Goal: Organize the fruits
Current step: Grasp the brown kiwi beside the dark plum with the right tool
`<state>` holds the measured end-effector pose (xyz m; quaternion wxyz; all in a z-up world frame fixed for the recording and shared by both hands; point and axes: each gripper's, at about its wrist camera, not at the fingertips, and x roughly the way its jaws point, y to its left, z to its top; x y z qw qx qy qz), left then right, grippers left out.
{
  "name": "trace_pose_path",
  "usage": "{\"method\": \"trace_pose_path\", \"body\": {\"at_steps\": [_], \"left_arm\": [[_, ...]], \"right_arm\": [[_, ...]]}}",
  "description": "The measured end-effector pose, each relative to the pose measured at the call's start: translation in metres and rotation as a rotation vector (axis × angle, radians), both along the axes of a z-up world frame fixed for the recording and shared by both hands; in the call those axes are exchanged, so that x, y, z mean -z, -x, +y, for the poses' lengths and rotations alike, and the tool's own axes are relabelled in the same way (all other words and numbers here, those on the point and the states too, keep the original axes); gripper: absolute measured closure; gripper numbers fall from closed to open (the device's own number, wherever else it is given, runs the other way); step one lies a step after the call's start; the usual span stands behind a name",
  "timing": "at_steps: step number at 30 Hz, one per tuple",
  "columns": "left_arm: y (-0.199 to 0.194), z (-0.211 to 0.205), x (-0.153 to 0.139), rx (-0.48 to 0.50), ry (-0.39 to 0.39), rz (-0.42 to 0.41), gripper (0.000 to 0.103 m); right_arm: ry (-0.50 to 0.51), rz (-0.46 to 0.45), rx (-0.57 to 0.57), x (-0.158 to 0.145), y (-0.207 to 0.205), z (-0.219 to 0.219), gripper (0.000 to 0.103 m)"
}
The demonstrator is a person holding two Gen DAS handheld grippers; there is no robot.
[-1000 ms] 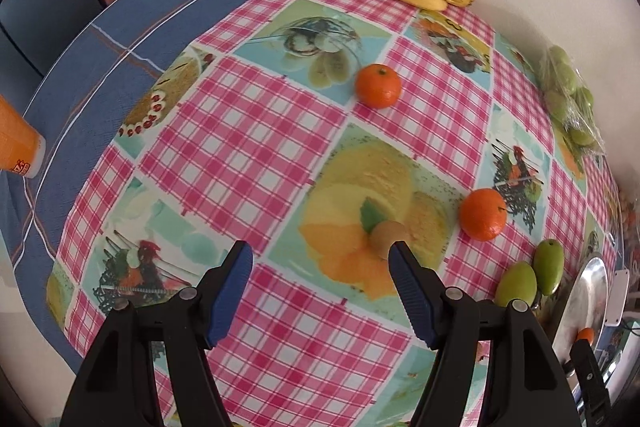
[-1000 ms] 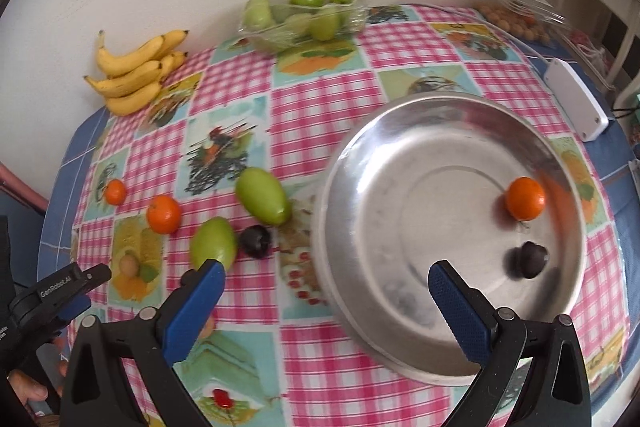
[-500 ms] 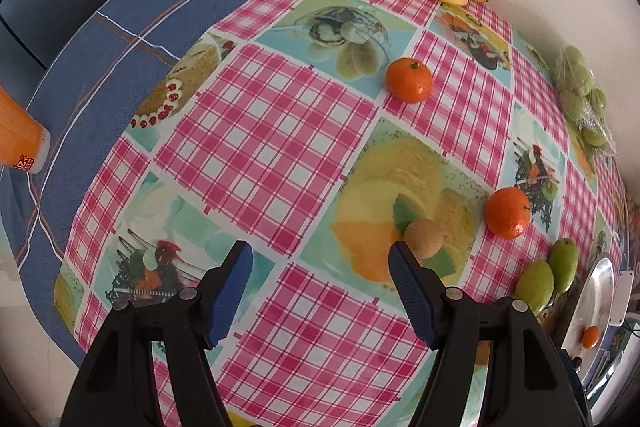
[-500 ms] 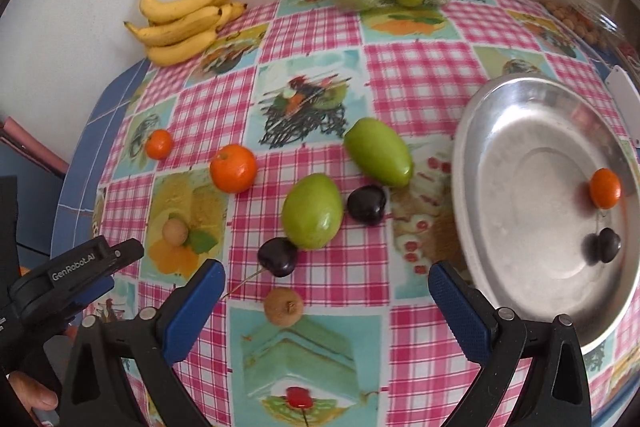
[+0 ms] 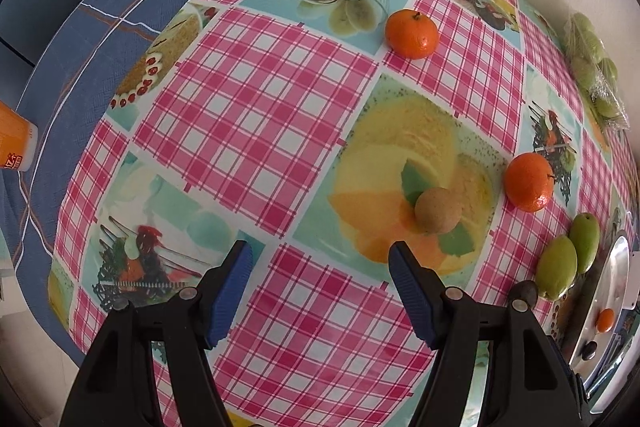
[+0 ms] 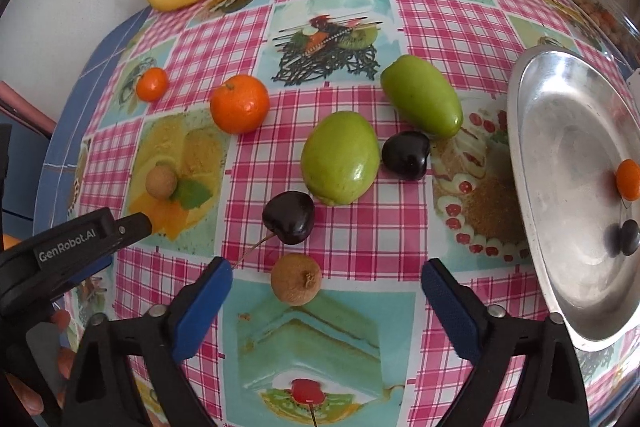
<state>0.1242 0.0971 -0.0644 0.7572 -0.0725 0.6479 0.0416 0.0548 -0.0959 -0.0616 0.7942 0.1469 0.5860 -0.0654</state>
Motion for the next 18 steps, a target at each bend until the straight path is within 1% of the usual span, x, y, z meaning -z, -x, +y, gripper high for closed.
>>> {"method": "trace_pose_path", "body": {"at_steps": [2, 4, 5, 8, 13, 15, 18], "left_arm": [[0.003, 0.002, 0.001, 0.006, -0.001, -0.002, 0.032], [0.002, 0.0, 0.002, 0.01, 0.0, -0.002, 0.031], [0.0, -0.002, 0.002, 0.012, 0.0, -0.002, 0.032], [0.0, -0.007, 0.002, 0.017, 0.002, -0.004, 0.032], [-0.001, -0.013, 0.0, 0.024, 0.002, -0.007, 0.032], [-0.001, -0.011, -0.001, 0.024, 0.005, -0.007, 0.032], [0.0, -0.008, -0.004, 0.027, 0.015, -0.009, 0.032]], "right_arm": [[0.0, 0.003, -0.01, 0.001, -0.001, 0.003, 0.017], [-0.005, 0.003, -0.017, 0.002, -0.001, 0.005, 0.025], [-0.007, 0.002, -0.019, 0.002, -0.001, 0.005, 0.027], [-0.004, -0.001, -0.026, 0.001, -0.001, 0.006, 0.039], [-0.022, -0.009, -0.042, 0.0, -0.002, 0.007, 0.064], [-0.031, -0.01, -0.05, -0.001, -0.002, 0.007, 0.07], [-0.033, -0.011, -0.069, 0.0, -0.004, 0.009, 0.076]]}}
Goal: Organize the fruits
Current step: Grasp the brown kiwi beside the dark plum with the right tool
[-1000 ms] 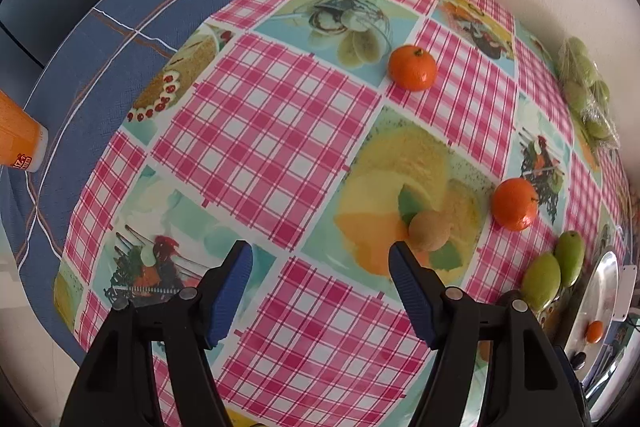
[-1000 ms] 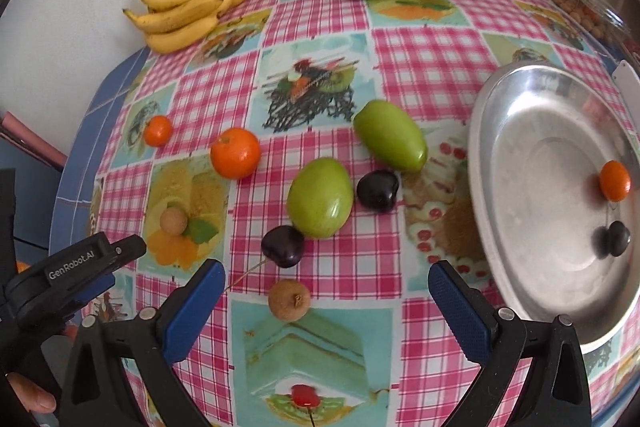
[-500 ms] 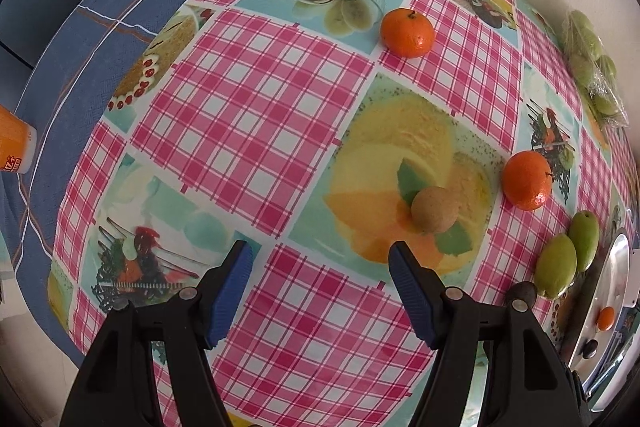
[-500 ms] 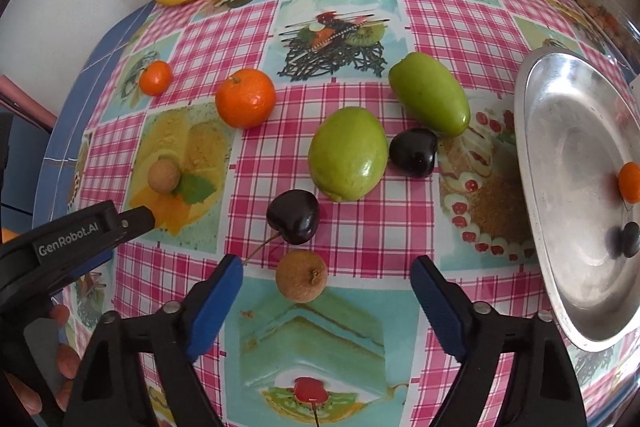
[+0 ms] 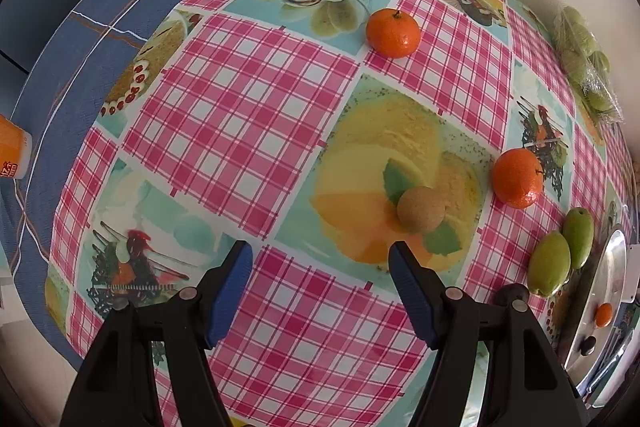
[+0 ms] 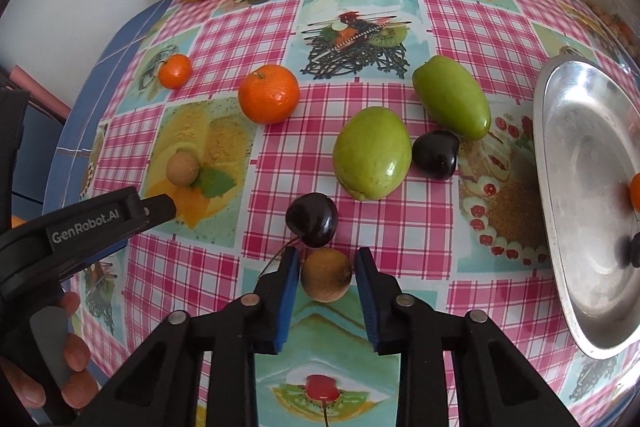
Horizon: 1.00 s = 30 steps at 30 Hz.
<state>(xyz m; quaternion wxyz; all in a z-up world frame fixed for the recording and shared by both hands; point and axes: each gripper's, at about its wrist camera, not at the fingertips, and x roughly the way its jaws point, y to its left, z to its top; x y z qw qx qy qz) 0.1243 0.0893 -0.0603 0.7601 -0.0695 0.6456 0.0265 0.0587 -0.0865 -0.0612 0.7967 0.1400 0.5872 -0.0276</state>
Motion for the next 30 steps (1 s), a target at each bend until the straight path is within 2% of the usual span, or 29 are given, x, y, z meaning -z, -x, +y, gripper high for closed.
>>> {"method": "trace_pose_path", "body": {"at_steps": [6, 11, 16, 19, 22, 30], "left_arm": [[-0.003, -0.002, -0.003, 0.013, 0.014, -0.016, 0.032], [-0.007, -0.01, -0.011, 0.027, 0.008, -0.066, 0.032], [-0.015, -0.016, -0.013, 0.042, 0.072, -0.092, 0.033], [-0.017, -0.022, -0.016, 0.058, 0.084, -0.111, 0.034], [-0.02, -0.025, -0.016, 0.068, 0.095, -0.123, 0.043], [-0.024, -0.025, -0.013, 0.069, 0.153, -0.128, 0.051]], "right_arm": [[-0.014, -0.008, 0.005, -0.003, 0.002, -0.006, 0.076], [-0.012, -0.022, 0.021, -0.008, 0.003, -0.012, 0.076], [-0.024, -0.023, 0.034, -0.009, 0.004, -0.018, 0.076], [-0.023, -0.025, 0.036, -0.01, 0.004, -0.02, 0.076], [-0.026, -0.024, 0.037, -0.01, 0.004, -0.02, 0.076], [-0.018, -0.023, 0.042, -0.011, 0.004, -0.021, 0.076]]}}
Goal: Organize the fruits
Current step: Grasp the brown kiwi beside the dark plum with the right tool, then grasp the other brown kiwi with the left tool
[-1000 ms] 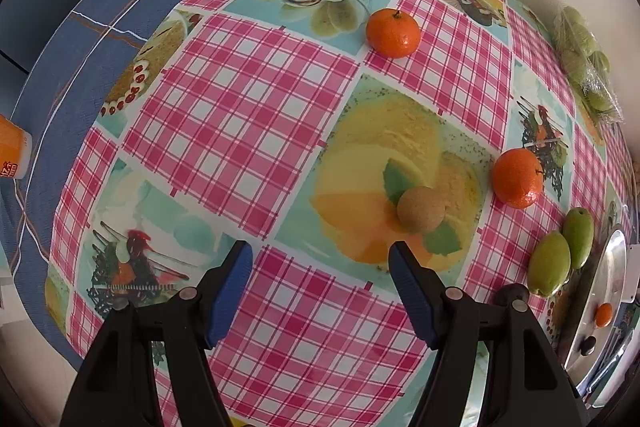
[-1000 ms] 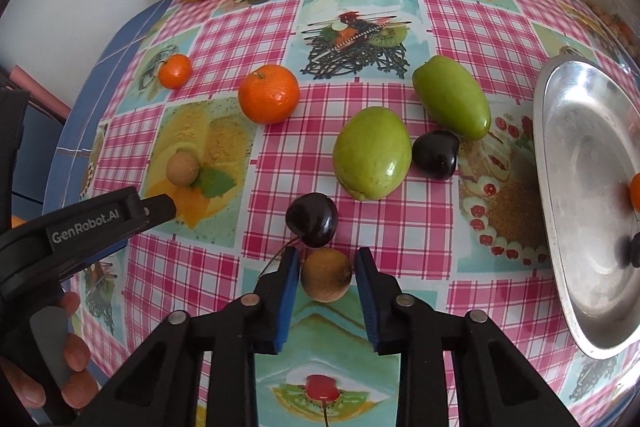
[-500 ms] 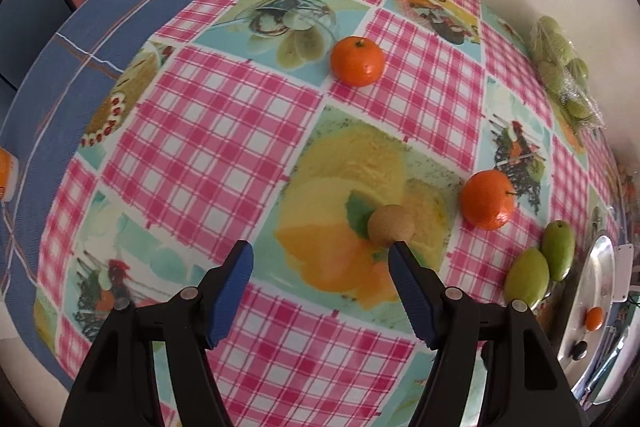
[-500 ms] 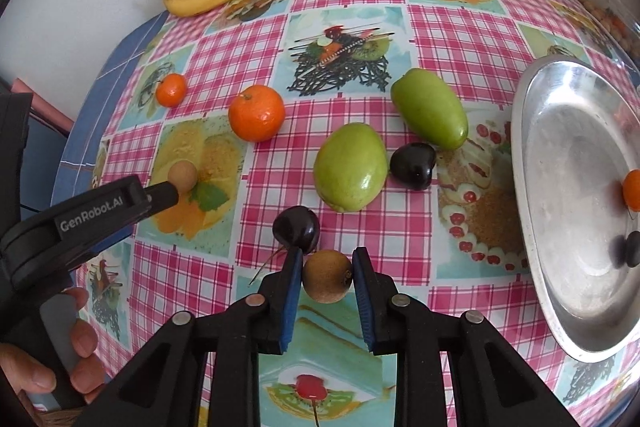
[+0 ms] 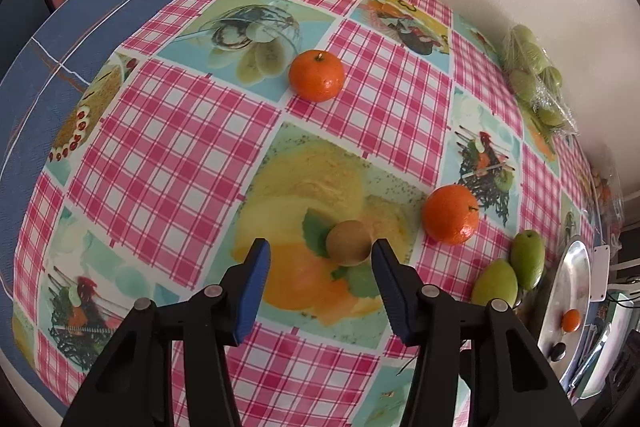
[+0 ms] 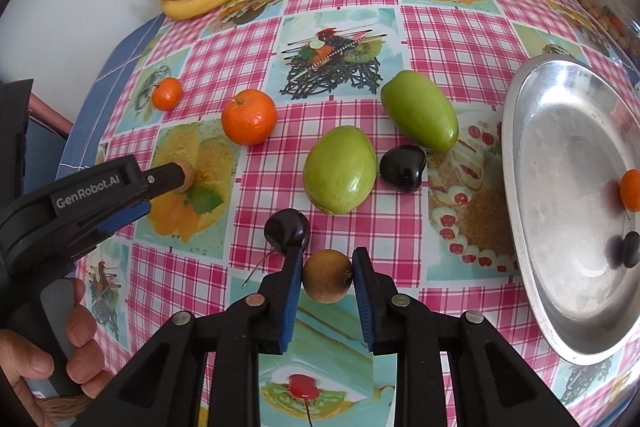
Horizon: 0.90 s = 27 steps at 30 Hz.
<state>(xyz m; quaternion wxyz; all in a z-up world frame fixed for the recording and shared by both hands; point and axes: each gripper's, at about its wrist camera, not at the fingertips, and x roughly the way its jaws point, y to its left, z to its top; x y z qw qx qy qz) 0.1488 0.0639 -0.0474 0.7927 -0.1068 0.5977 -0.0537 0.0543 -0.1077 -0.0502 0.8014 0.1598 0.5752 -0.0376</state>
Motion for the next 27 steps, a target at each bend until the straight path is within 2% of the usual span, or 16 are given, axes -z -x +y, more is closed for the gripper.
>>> {"method": "trace_pose_path", "body": {"at_steps": [3, 12, 16, 22, 23, 25, 27], "left_arm": [[-0.001, -0.002, 0.001, 0.012, 0.002, -0.004, 0.057], [-0.006, -0.007, 0.003, 0.026, 0.01, -0.011, 0.057], [-0.008, -0.01, 0.004, 0.039, 0.006, -0.015, 0.064], [-0.008, -0.011, 0.004, 0.047, 0.015, -0.013, 0.064], [-0.008, -0.012, 0.005, 0.051, 0.012, -0.013, 0.066], [-0.008, -0.013, 0.005, 0.057, 0.011, -0.008, 0.076], [-0.008, -0.013, 0.006, 0.058, 0.01, -0.007, 0.077]], "right_arm": [[0.0, 0.0, 0.001, 0.0, 0.0, 0.0, 0.076], [0.001, -0.021, 0.005, -0.008, 0.004, -0.003, 0.076], [0.004, -0.031, 0.005, -0.012, 0.006, -0.004, 0.076], [0.002, -0.035, 0.014, -0.014, 0.007, -0.009, 0.076], [0.0, -0.035, 0.015, -0.015, 0.008, -0.009, 0.076], [0.0, -0.036, 0.016, -0.015, 0.008, -0.01, 0.076], [-0.001, -0.037, 0.018, -0.015, 0.009, -0.011, 0.076]]}}
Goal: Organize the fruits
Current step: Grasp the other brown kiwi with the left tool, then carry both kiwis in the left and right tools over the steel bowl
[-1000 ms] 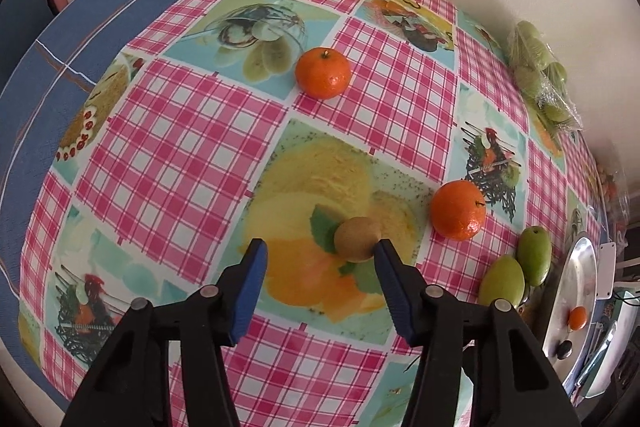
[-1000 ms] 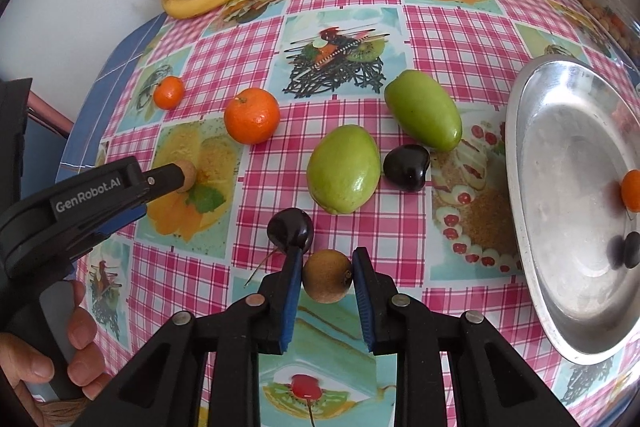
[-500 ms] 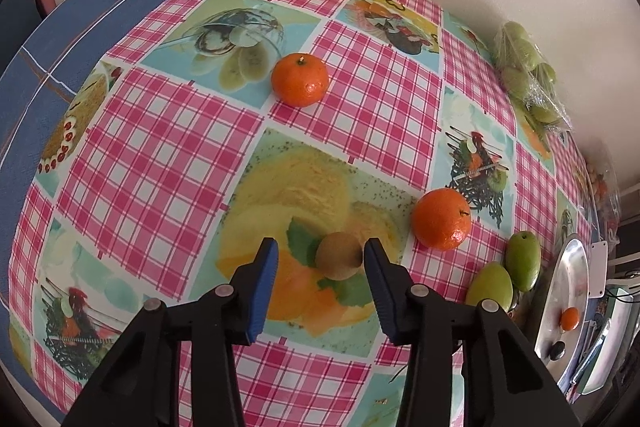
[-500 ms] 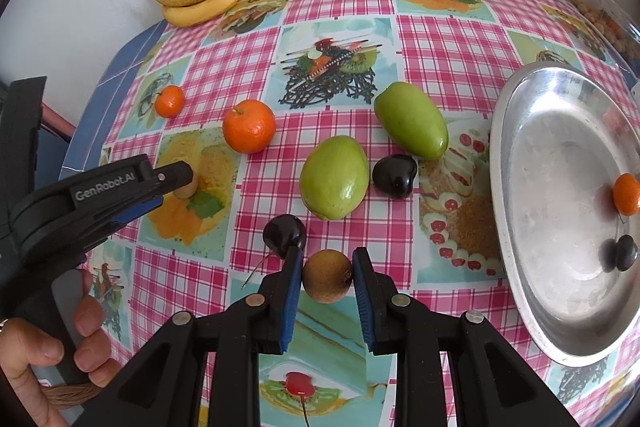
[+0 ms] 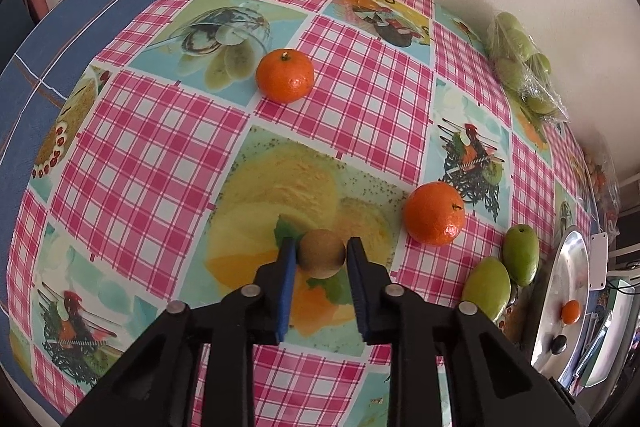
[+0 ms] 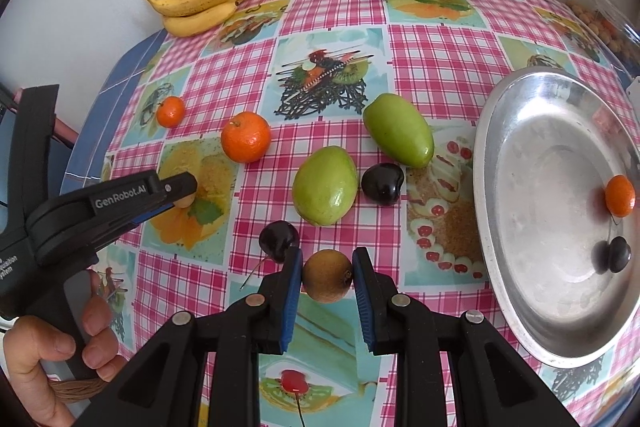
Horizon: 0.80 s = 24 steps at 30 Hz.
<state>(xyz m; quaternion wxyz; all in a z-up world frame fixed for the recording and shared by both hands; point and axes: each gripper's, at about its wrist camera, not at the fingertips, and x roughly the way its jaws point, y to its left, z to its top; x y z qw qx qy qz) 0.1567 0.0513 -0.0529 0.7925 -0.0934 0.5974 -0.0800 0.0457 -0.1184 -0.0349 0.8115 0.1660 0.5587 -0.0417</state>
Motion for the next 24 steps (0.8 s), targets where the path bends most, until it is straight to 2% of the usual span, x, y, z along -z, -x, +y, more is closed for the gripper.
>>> {"method": "trace_pose_path", "body": {"at_steps": [8, 14, 24], "left_arm": [[0.004, -0.001, -0.015, 0.011, 0.002, -0.023, 0.077], [0.01, 0.001, -0.021, -0.007, -0.034, -0.013, 0.077], [0.022, -0.005, -0.036, -0.006, -0.066, -0.044, 0.077]], "right_arm": [[-0.01, -0.013, 0.014, -0.005, 0.001, -0.003, 0.076], [-0.023, -0.037, 0.026, -0.013, 0.003, -0.008, 0.076], [-0.024, -0.092, 0.033, -0.031, 0.01, -0.017, 0.076]]}}
